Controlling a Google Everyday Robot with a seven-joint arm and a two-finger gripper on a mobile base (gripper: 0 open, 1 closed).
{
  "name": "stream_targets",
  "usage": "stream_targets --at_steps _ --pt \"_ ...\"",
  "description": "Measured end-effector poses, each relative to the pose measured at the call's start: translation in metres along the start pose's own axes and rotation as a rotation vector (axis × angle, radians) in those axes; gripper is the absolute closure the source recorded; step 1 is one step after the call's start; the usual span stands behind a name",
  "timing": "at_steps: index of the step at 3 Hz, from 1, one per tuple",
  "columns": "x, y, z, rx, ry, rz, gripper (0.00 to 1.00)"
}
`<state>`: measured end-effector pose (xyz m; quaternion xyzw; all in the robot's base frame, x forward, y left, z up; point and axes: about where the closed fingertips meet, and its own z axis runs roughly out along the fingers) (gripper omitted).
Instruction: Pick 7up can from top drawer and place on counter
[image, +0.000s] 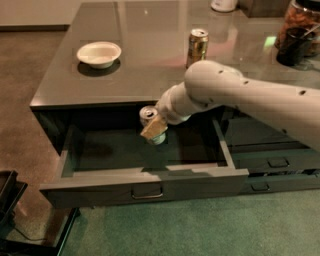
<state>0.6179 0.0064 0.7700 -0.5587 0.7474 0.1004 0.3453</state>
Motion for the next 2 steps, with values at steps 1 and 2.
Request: stream_targets --at_steps 1,2 --pt "-0.015 0.002 -0.018 -0.034 0.02 -0.022 1.0" --pt "-0.01 0.017 -0.024 -0.102 0.061 -0.029 1.0"
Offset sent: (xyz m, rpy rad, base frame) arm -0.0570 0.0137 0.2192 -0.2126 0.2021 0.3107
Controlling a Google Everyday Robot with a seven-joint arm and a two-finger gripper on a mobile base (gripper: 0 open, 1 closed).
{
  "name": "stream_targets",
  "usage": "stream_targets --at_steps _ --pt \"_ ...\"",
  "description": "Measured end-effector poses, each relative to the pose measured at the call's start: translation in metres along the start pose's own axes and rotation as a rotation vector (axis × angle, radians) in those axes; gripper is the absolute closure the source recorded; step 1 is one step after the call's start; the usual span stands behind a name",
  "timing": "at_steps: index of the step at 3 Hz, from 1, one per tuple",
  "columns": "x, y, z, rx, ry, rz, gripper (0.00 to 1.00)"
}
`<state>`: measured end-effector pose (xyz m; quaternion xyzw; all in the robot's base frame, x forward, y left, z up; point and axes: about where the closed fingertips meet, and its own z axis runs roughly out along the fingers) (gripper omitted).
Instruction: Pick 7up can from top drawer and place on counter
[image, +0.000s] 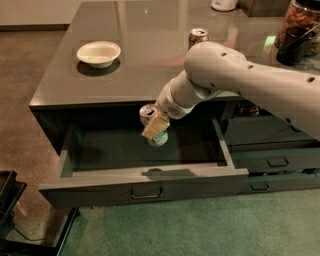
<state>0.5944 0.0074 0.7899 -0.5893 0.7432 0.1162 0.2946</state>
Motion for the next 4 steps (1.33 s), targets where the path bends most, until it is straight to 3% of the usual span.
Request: stream_targets --at_steps 2,4 --pt "-0.012 -0.002 -0.019 -0.002 0.005 -0.007 1.0" --pt "-0.077 -0.039 -0.095 0.051 0.049 -0.055 1.0"
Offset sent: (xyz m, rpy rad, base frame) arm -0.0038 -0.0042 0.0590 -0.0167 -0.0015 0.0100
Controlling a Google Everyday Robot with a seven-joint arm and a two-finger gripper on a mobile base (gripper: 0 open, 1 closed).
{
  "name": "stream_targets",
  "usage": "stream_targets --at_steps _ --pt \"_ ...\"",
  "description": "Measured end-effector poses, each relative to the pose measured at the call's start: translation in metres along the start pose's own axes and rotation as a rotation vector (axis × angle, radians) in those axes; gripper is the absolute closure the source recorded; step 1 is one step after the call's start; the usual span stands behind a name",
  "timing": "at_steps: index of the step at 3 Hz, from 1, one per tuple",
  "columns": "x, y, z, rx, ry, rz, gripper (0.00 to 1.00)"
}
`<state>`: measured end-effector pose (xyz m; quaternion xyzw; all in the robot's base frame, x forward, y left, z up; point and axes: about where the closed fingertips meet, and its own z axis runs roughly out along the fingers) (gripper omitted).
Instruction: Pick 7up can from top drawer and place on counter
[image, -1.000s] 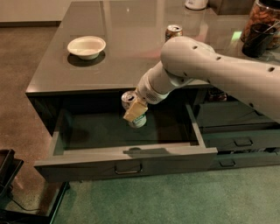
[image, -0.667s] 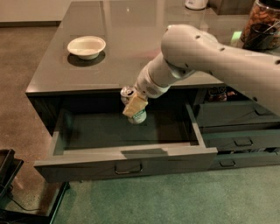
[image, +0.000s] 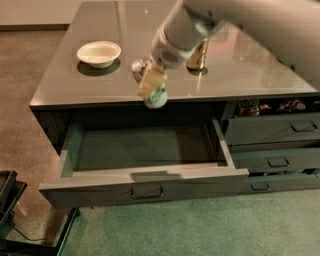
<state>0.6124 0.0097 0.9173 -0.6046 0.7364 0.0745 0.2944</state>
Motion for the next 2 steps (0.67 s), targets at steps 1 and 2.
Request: stream_targets --at_steps 1,2 --pt "-0.0204 -0.0097 -0.0216 0.023 -0.029 -0.018 1.0" --pt "-0.0205 -0.01 -0.0216 0.024 -0.03 -0.018 1.0"
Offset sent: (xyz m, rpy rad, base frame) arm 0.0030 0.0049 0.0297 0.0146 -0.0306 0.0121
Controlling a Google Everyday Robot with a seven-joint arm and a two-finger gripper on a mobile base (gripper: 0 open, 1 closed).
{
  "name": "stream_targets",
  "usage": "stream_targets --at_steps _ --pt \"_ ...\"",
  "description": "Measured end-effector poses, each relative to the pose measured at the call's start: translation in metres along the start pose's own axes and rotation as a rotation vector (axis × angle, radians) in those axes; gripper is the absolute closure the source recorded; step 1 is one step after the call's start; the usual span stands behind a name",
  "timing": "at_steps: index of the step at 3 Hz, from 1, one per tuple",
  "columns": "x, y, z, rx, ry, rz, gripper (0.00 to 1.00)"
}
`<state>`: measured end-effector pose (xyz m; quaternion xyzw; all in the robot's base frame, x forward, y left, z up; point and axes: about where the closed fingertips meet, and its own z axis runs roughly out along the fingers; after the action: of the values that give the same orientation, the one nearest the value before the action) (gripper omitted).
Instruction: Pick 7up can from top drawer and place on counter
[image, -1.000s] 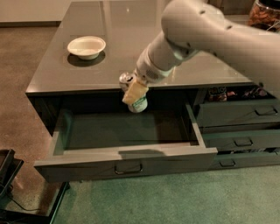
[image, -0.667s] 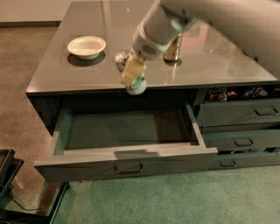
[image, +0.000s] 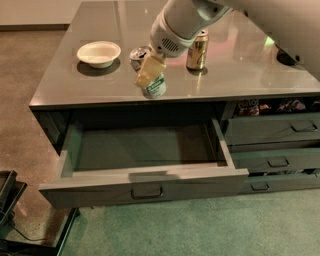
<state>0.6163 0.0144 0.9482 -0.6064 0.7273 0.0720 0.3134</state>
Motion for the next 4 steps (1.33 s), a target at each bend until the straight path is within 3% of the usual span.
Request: stream_targets --at_steps 1,4 --pt "0.0 -0.007 0.0 0.025 -0.016 0.024 1.0" --pt "0.007 -0.077 0.015 0.162 -0.057 0.114 1.0"
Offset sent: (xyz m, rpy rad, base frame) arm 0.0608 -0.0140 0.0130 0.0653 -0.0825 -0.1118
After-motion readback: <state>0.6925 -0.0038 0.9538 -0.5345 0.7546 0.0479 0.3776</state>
